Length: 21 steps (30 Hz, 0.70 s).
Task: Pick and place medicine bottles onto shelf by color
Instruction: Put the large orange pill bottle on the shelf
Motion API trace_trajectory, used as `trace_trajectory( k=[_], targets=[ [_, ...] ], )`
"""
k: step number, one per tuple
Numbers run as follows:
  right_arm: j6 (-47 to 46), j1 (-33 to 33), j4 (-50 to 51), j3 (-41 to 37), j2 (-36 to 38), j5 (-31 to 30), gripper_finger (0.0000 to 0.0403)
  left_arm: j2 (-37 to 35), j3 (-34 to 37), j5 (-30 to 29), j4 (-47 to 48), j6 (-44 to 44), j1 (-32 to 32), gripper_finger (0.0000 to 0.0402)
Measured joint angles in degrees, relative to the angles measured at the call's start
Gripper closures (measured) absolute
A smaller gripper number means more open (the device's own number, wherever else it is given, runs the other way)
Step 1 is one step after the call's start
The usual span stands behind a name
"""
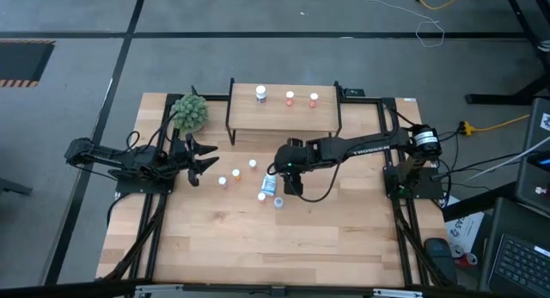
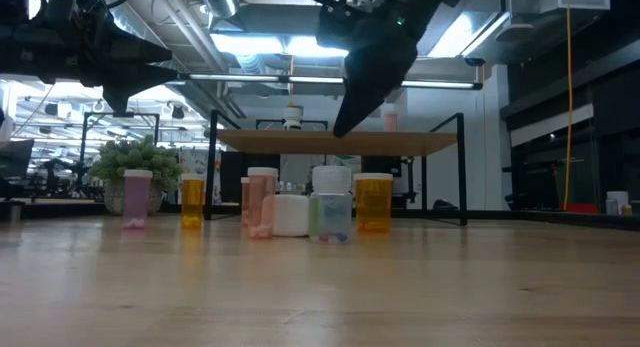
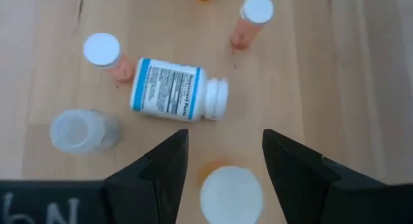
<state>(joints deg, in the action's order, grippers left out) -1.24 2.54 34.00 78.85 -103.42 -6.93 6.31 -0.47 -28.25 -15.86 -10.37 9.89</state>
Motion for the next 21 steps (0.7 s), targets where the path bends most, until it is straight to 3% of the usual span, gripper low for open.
trace_trajectory(
  k=[7, 12, 15, 21],
  targets=[
    [0.2, 0.6, -0.7, -1.6, -1.9, 0.6, 0.0202, 0.0, 0.0, 0.0, 0.1, 0.0, 0.0, 0.0215],
    [-0.4, 0.8, 0.2, -1.6, -1.8, -7.1, 0.0202, 0.0, 0.0, 0.0, 0.3, 0.0, 0.0, 0.0215],
    [0.0, 1.0, 0.8, -1.5, -0.1, -8.0, 0.0202, 0.0, 0.0, 0.0, 0.3, 0.0, 0.0, 0.0215],
    [-1.8, 1.0, 8.8, -1.5, 2.4, -8.0, 0.0202, 0.0, 0.0, 0.0, 0.3, 0.0, 0.0, 0.0215]
  ],
)
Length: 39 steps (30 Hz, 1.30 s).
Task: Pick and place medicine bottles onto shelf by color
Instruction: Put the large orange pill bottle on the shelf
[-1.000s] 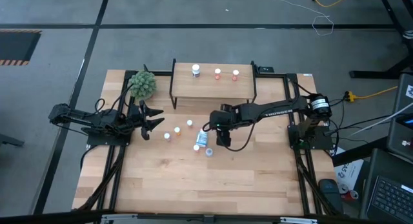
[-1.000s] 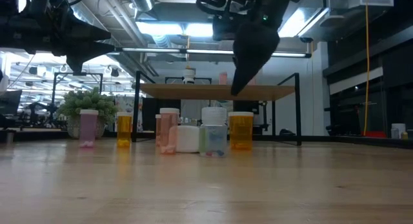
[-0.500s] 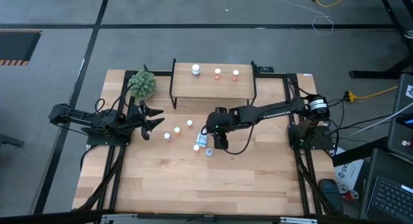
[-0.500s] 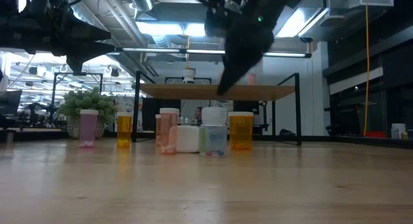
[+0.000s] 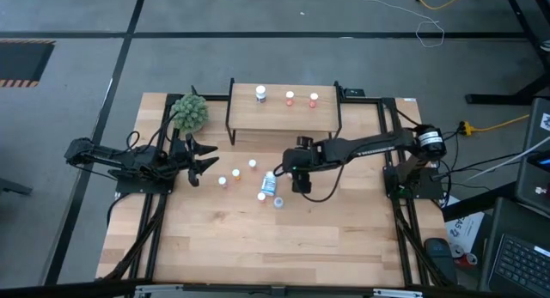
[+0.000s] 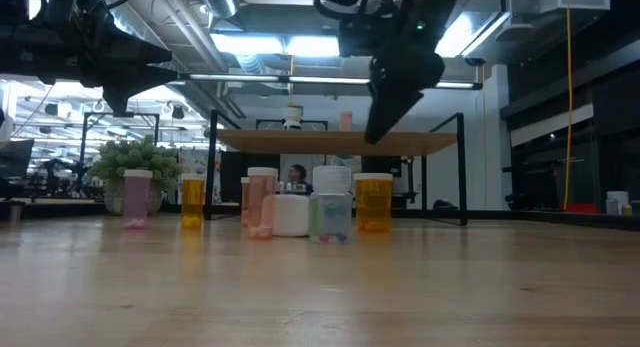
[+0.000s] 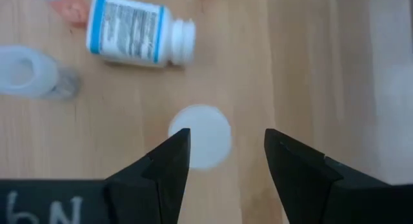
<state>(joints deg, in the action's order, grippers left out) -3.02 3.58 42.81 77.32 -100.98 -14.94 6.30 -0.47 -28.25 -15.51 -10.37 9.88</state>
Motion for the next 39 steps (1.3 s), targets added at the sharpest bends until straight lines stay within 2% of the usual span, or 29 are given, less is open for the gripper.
trace_trajectory(
  k=[5, 9, 19, 27, 39],
  targets=[
    [-1.1, 0.0, -1.3, 0.0, 0.3, 0.3, 0.0202, 0.0, 0.0, 0.0, 0.0, 0.0, 0.0, 0.0215],
    [-1.3, 0.0, -1.6, 0.0, 0.3, -1.9, 0.0195, 0.0, 0.0, 0.0, 0.0, 0.0, 0.0, 0.0215],
    [-11.8, 0.0, -1.4, 0.0, 0.2, -0.3, 0.0131, 0.0, 0.0, 0.0, 0.0, 0.0, 0.0, 0.0215],
    [-17.6, 0.0, -1.1, 0.0, 0.2, 0.0, 0.0133, 0.0, 0.0, 0.0, 0.1, 0.0, 0.0, 0.0215],
    [-19.1, 0.0, -1.4, 0.0, -3.7, -0.2, 0.0134, 0.0, 0.0, 0.0, 0.1, 0.0, 0.0, 0.0215]
  ],
)
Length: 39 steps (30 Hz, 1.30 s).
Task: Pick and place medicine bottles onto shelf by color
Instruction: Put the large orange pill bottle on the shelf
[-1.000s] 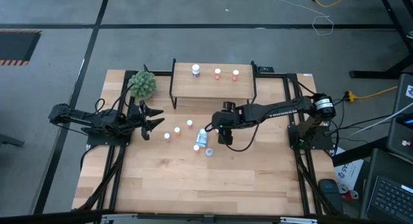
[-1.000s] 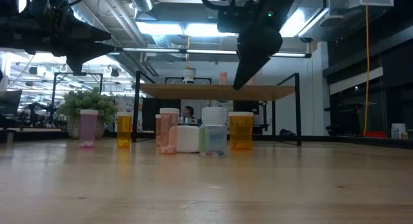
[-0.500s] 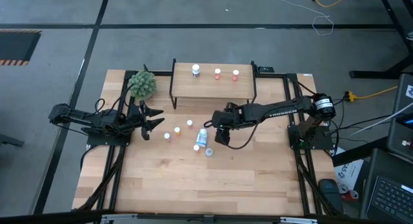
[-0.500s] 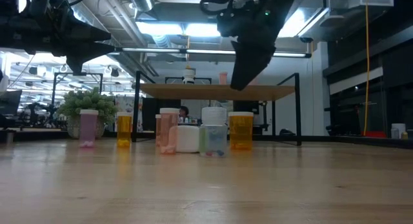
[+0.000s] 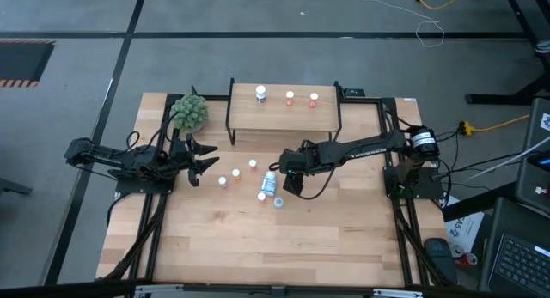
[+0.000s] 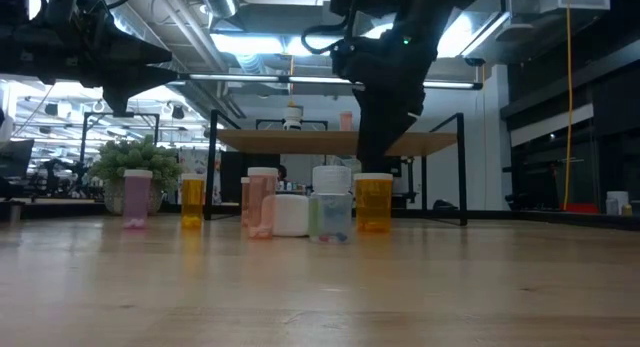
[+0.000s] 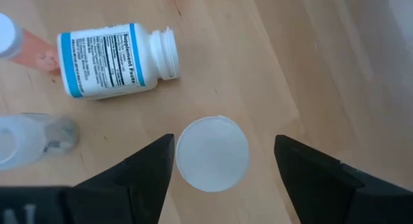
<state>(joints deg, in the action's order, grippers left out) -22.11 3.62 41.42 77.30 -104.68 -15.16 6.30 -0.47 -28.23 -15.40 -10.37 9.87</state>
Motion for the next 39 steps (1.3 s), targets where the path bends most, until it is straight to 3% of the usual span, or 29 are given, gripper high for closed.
trace_trajectory(
  k=[7, 24, 39],
  targets=[
    [-0.1, 0.0, -1.2, 0.0, -1.5, 2.8, 0.0135, 0.0, 0.0, 0.0, 0.2, 0.0, 0.0, 0.0215],
    [1.5, -0.1, -0.4, 0.0, -2.6, 1.1, 0.0134, 0.0, 0.0, 0.0, 0.5, 0.0, 0.0, 0.0215],
    [12.5, -0.5, -1.3, -3.1, -2.6, 2.9, 0.0134, 0.0, 0.0, 0.0, 0.5, 0.3, 0.0, 0.0215]
  ],
)
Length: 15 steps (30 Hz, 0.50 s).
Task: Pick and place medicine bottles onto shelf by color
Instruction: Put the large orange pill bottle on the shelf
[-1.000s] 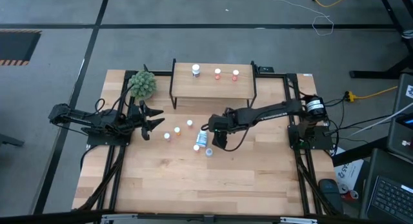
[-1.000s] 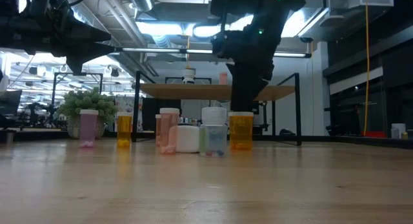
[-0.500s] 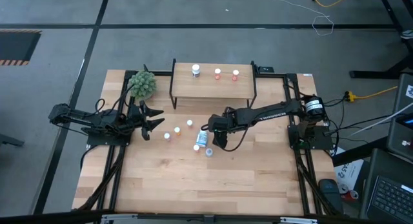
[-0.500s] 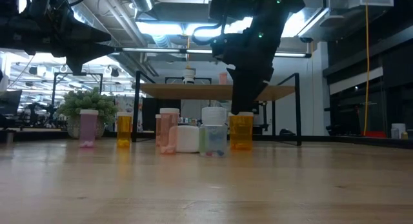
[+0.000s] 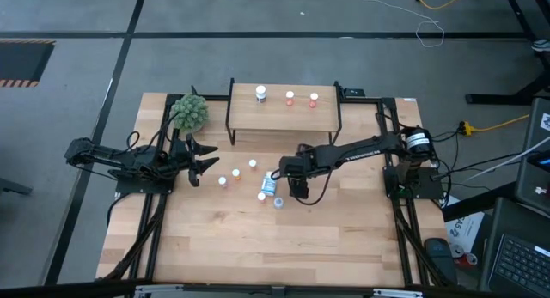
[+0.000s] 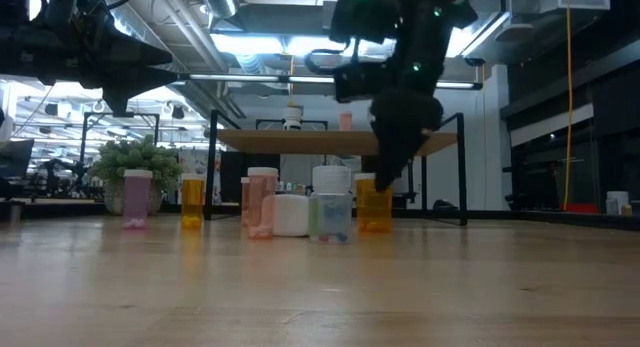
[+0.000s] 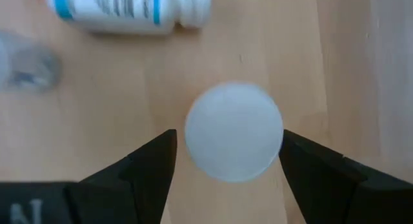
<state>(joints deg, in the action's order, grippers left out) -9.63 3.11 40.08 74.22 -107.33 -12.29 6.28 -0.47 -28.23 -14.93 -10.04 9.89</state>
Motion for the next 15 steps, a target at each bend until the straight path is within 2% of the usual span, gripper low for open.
trace_trajectory(
  k=[15],
  targets=[
    [1.2, -1.1, -6.6, -1.5, 0.0, 1.8, 0.0134, 0.0, 0.0, 0.0, 0.0, 0.0, 0.0, 0.0215]
  ],
)
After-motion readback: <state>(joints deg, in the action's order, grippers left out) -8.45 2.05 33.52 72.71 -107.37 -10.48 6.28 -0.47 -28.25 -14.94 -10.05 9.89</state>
